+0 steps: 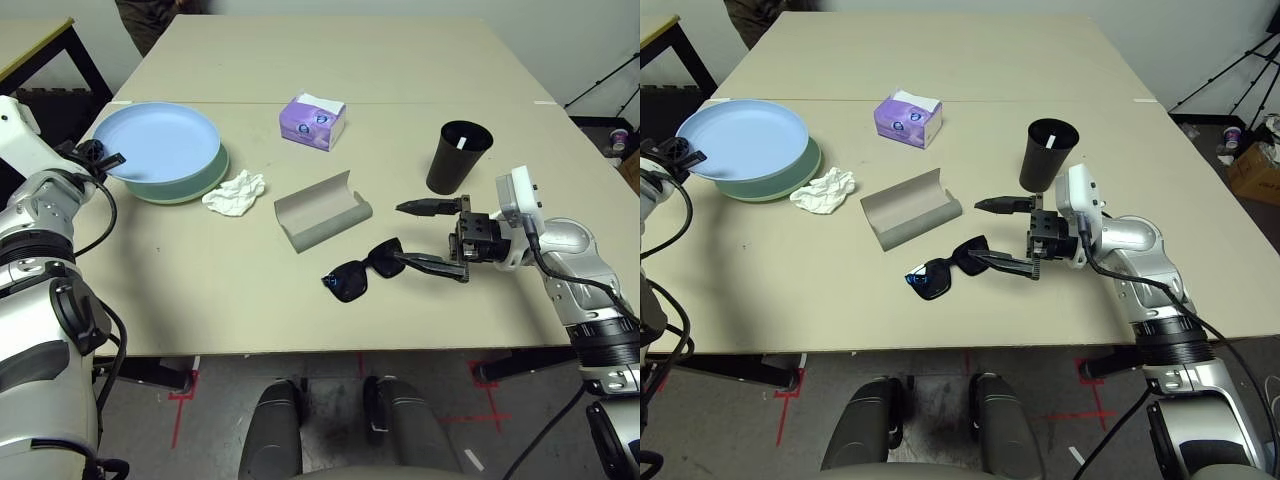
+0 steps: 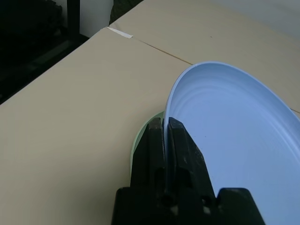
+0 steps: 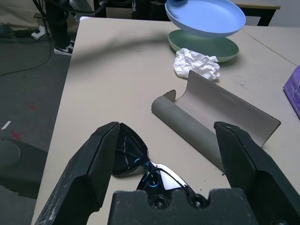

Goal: Organize and tidy the items on the table.

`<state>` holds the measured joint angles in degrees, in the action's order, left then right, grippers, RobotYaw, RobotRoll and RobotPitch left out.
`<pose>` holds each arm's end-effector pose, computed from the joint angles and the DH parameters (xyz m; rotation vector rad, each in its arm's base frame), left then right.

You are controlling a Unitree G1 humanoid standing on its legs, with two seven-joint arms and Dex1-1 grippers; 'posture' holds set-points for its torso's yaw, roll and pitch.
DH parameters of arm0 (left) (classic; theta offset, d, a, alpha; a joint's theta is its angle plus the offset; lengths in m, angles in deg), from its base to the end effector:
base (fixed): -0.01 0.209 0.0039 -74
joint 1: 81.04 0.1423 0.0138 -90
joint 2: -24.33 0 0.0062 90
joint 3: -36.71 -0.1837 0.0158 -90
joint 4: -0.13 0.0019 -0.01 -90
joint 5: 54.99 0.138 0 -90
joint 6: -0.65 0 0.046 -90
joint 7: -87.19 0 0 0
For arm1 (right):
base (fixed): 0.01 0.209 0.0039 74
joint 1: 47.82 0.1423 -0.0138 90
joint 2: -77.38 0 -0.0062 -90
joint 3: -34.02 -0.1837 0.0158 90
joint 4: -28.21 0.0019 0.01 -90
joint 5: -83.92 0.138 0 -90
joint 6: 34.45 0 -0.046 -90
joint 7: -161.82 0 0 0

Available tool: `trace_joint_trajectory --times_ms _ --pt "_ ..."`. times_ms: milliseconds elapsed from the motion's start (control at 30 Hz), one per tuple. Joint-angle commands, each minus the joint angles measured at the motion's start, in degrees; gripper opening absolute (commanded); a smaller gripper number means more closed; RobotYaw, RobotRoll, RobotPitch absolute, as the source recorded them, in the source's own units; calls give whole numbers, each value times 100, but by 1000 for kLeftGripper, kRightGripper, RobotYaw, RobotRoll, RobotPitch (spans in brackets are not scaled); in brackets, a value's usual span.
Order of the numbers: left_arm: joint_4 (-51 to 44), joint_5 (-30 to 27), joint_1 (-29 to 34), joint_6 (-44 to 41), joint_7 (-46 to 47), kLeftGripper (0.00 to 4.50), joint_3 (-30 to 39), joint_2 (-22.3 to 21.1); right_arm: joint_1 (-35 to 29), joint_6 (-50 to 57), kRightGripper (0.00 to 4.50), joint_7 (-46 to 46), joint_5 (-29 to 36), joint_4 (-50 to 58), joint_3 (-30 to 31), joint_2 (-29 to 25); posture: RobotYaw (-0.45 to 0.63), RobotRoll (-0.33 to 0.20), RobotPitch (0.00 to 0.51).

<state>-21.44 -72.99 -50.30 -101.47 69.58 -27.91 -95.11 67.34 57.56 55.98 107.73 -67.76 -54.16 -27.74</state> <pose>0.3023 0.3649 0.2010 -0.2666 0.0127 0.2974 0.2764 -0.2234 0.1530 -0.2994 -0.1631 1.3543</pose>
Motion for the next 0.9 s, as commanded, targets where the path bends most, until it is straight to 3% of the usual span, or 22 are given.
trace_joint_trajectory --times_ms 33,267,367,567,900 --pt "25 72 -124 150 30 800 -38 83 -92 32 4500 1 7 123 12 -79 -11 0 131" --pt "-215 71 -136 11 -266 3520 -148 190 -104 54 4500 -16 5 164 32 -64 -5 0 131" --pt "-451 23 -78 -169 -600 4468 -236 245 -96 51 4500 -14 0 155 42 -56 -5 0 132" --pt "-1795 -174 462 -1012 -1765 4468 -572 404 -80 44 4500 -18 -8 135 50 -44 -3 0 134" --pt "-3850 -411 1593 -1961 -2611 4468 -942 386 19 24 4500 25 -15 21 43 -51 9 0 136"
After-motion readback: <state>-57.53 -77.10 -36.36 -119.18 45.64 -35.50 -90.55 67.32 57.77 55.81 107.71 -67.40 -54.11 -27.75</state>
